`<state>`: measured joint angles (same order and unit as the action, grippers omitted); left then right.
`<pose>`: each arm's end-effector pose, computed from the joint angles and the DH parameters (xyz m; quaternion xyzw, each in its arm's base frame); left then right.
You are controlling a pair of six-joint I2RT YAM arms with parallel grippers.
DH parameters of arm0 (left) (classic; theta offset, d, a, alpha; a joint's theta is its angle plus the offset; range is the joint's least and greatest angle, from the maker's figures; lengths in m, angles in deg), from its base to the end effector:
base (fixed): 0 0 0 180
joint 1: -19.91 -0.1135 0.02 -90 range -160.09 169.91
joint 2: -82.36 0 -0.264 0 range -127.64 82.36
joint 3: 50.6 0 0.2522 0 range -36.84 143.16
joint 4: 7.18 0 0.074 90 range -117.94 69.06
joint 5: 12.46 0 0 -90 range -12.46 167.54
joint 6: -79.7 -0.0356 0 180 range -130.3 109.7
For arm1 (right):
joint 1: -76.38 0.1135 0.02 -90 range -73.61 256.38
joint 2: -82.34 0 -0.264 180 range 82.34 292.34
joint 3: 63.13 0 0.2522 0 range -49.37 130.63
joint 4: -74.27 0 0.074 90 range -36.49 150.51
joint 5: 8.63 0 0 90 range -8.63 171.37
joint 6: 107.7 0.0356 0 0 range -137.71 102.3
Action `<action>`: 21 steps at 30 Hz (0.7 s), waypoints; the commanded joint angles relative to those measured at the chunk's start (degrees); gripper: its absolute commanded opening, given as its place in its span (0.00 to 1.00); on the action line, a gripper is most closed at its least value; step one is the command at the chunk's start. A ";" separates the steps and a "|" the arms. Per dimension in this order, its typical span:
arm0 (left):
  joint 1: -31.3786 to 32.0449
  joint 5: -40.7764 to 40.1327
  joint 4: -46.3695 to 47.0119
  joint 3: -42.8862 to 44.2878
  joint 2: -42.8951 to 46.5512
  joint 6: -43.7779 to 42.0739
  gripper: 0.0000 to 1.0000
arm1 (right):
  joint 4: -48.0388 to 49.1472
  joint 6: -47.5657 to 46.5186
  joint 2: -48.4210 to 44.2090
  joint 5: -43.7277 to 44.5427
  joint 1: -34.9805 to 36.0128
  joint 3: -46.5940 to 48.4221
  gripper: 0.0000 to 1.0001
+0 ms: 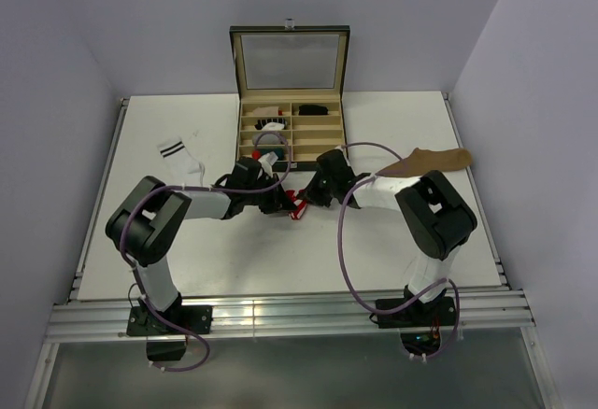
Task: Roll the socks
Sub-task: Roll the sock at the center of the board.
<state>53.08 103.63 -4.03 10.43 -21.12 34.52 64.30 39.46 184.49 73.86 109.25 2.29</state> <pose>0.2841 -0.2044 0.1329 0.0068 0.8856 -0.4210 0.1958 0.2937 0.1953 0.1412 0.1715 0.9118 0.3034 0.2172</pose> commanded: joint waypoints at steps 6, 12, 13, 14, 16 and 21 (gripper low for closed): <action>1.98 -11.39 -7.75 -1.48 9.59 -10.16 0.26 | -9.59 -1.88 1.56 2.85 0.62 4.32 0.00; 12.96 -35.38 -11.98 0.80 15.68 -20.90 0.41 | -10.03 -2.06 1.83 1.80 0.71 4.77 0.00; 14.45 -37.84 -12.33 0.98 15.85 -21.69 0.44 | -10.03 -2.06 1.74 1.88 0.80 4.85 0.00; 17.08 -42.65 -12.34 1.25 15.77 -22.57 0.44 | -10.03 -2.32 1.74 1.80 0.71 5.03 0.00; 19.47 -46.98 -12.25 1.60 15.42 -24.60 0.45 | -10.30 -2.41 1.91 1.53 0.80 5.29 0.00; 25.71 -59.20 -12.42 3.44 11.47 -28.55 0.46 | -10.30 -2.41 2.09 0.83 0.80 5.38 0.00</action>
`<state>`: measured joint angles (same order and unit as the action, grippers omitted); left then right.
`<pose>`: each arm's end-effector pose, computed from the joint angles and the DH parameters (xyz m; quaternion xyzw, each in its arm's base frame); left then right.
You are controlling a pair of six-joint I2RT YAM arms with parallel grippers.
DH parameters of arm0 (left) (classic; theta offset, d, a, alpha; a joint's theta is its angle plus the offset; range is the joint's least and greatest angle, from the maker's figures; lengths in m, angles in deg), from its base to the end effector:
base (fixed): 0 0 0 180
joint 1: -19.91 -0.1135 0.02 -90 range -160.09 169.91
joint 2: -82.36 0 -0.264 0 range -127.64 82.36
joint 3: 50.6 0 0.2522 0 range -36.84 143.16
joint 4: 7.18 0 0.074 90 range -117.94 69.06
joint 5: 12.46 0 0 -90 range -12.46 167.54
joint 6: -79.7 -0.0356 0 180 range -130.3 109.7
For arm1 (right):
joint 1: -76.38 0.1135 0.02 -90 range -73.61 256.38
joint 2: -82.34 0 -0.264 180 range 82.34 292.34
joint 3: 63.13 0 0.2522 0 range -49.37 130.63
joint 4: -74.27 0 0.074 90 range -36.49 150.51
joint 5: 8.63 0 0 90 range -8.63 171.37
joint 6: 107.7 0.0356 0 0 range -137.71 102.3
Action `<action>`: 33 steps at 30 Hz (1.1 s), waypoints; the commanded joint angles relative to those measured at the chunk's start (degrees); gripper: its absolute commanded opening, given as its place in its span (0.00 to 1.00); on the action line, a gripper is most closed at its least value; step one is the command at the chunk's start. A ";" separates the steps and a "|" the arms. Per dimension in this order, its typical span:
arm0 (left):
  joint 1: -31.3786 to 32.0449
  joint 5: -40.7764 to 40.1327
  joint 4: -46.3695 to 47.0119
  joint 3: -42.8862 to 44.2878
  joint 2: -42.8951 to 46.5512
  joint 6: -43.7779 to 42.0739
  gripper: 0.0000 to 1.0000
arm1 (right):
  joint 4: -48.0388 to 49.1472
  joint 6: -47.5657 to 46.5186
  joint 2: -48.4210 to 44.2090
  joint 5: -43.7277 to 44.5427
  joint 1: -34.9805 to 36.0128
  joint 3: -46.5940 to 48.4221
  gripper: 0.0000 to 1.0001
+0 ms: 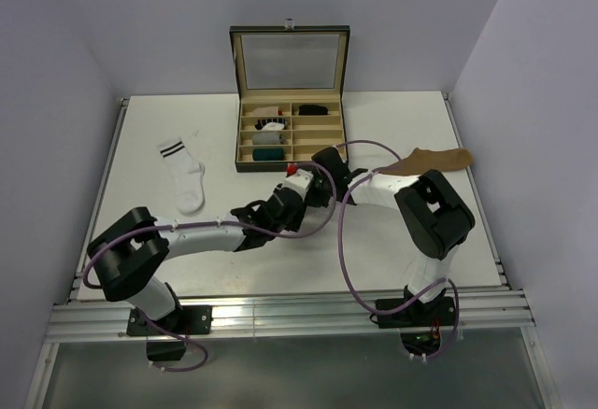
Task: Roll the socks
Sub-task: Roll the sock at the center of the board.
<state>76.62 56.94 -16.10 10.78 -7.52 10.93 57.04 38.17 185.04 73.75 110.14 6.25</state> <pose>0.1896 -0.2659 0.1919 0.1934 0.8643 -0.1494 0.4396 0.2952 0.2030 0.1481 0.1581 0.9261 0.2817 0.1948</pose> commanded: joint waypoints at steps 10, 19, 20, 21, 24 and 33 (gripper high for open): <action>7.10 -20.36 0.79 7.23 -10.74 -10.60 0.45 | -2.34 -1.12 2.25 -0.64 -0.10 1.34 0.00; 7.10 -20.88 -6.84 10.39 -18.04 -7.88 0.43 | -1.90 -1.21 2.16 -1.87 -0.10 1.69 0.00; 7.10 -20.45 -7.30 10.65 -19.00 -7.61 0.42 | -1.90 -1.21 2.25 -2.22 -0.10 1.78 0.00; 7.10 -20.27 -7.91 10.83 -19.62 -7.35 0.41 | -1.81 -1.30 2.16 -2.40 -0.18 1.78 0.00; 7.10 -19.13 -10.72 11.97 -21.64 -6.38 0.25 | -1.63 -1.21 1.81 -2.93 -0.10 1.78 0.00; 4.38 -8.18 -13.36 11.62 -18.14 -3.92 0.01 | 1.35 -1.30 -1.88 -2.84 -0.45 0.46 0.07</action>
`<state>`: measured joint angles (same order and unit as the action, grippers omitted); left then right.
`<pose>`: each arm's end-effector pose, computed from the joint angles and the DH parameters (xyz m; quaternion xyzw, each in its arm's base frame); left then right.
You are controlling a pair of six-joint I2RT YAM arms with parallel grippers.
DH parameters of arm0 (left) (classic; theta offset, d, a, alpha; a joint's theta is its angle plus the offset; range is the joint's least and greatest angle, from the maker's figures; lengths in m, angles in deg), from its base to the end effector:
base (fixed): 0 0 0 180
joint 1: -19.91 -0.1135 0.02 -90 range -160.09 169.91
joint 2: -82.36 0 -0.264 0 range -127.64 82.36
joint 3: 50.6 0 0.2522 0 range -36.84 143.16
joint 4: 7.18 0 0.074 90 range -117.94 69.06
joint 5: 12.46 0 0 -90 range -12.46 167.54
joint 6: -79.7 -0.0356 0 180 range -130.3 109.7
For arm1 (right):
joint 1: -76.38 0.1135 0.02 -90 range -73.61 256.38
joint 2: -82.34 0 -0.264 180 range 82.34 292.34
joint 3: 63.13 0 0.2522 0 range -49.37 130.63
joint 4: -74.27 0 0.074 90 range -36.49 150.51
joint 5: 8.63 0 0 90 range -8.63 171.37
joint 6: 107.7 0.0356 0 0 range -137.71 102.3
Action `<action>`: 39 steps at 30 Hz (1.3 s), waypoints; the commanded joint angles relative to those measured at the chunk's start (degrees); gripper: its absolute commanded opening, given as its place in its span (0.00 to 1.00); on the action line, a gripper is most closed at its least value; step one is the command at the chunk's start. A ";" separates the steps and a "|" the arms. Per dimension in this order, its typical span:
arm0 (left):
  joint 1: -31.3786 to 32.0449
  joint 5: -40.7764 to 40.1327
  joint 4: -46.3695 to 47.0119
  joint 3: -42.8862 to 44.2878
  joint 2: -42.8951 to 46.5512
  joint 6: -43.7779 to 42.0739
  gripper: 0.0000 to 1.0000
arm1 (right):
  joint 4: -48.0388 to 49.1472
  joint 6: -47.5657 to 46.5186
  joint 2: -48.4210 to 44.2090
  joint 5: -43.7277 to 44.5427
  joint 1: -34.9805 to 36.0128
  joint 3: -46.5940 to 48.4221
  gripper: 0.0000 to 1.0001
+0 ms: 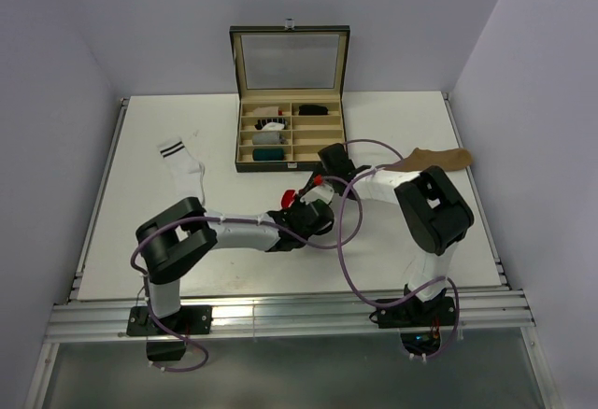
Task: Roll the socks
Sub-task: Roll the sock at the center of the board, then pick up the sock at the center of the board.
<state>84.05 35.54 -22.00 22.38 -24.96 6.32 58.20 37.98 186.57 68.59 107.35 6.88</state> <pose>0.1839 -0.3248 0.1473 0.2381 0.8511 0.0448 0.4657 0.3071 0.1935 0.1439 0.1631 0.9212 0.3077 0.1737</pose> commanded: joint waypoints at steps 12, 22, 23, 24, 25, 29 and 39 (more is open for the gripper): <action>-18.42 46.99 -2.90 -4.64 9.42 10.97 0.01 | 1.60 -0.84 -12.11 7.24 0.94 -3.69 0.64; -30.03 69.23 3.61 -6.14 4.24 21.25 0.01 | 7.31 -0.31 -12.12 7.33 1.21 -7.47 0.73; -30.39 70.29 3.78 -6.05 3.88 21.61 0.01 | 7.58 -0.31 -11.94 7.59 1.29 -7.64 0.73; -31.09 72.04 4.48 -5.96 3.10 22.13 0.01 | 7.93 -0.14 -11.85 7.85 1.30 -7.82 0.73; -31.44 72.84 4.75 -5.70 2.83 23.09 0.01 | 8.37 0.04 -11.50 7.94 1.38 -8.26 0.74; -32.94 75.48 5.10 -4.91 0.63 25.65 0.01 | 10.13 0.39 -10.19 8.47 1.82 -8.53 0.75; -34.69 75.93 4.49 -3.24 -2.09 29.34 0.01 | 8.29 2.33 -6.93 9.87 3.05 -7.91 0.74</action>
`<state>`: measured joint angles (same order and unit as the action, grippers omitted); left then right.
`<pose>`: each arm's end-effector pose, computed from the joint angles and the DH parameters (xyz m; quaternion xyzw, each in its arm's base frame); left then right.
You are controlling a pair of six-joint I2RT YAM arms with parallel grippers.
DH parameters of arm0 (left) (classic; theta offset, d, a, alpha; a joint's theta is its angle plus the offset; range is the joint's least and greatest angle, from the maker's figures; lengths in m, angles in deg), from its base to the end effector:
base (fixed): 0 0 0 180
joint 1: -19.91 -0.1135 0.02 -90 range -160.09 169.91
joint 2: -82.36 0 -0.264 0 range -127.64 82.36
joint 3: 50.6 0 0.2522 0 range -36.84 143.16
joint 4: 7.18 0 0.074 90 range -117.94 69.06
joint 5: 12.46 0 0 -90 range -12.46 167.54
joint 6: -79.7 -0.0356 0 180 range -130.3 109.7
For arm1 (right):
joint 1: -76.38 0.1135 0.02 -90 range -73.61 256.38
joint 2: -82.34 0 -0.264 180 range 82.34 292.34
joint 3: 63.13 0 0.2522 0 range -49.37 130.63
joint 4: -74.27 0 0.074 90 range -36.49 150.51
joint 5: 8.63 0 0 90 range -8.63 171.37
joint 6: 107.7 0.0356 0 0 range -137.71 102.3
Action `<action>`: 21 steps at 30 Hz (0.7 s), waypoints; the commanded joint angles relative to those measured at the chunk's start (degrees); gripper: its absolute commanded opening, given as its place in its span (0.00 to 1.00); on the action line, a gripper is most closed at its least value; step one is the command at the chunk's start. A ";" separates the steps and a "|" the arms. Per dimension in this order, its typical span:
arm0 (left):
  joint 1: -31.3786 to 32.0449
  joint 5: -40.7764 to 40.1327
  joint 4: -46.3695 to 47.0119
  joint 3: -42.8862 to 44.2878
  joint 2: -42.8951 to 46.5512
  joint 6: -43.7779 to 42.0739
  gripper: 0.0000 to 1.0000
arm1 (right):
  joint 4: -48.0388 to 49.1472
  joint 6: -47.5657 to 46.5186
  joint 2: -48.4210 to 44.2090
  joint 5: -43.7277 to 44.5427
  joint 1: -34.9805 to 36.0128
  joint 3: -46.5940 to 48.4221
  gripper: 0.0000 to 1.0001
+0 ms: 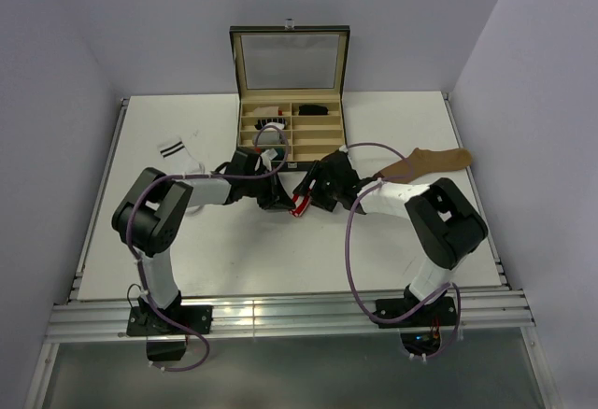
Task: Roll the socks
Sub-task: Pick up the sock at the center of the board.
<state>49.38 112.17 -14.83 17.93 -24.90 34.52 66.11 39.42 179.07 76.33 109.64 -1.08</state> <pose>0.3090 -0.1978 0.1330 -0.0088 0.8932 -0.4344 0.1159 0.2814 0.1883 0.1578 0.1721 0.8995 0.3119 0.2531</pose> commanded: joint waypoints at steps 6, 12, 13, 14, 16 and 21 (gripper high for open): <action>-0.03 -0.79 -2.94 2.19 -3.74 1.59 0.01 | -3.67 1.24 2.32 4.07 1.90 2.07 0.72; -0.03 -1.58 -3.03 1.49 -4.53 1.68 0.01 | -5.16 2.03 4.87 4.95 1.99 3.38 0.66; -0.03 -1.59 -3.03 1.31 -4.79 1.68 0.01 | -5.17 2.20 5.31 4.95 1.99 3.82 0.65; -0.12 -1.76 -2.95 1.14 -4.97 1.76 0.01 | -6.56 2.12 5.75 5.56 2.08 4.17 0.65; -0.03 -1.76 -2.60 0.70 -5.24 2.03 0.01 | -7.80 1.85 6.71 7.14 2.16 5.40 0.63; 0.06 -2.73 -2.68 -0.09 -5.50 1.85 0.01 | -10.88 0.80 9.61 6.97 2.43 8.30 0.53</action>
<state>49.16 113.29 -14.00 19.65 -27.74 37.53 59.84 41.06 185.08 80.22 111.41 5.44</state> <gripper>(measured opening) 0.032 0.556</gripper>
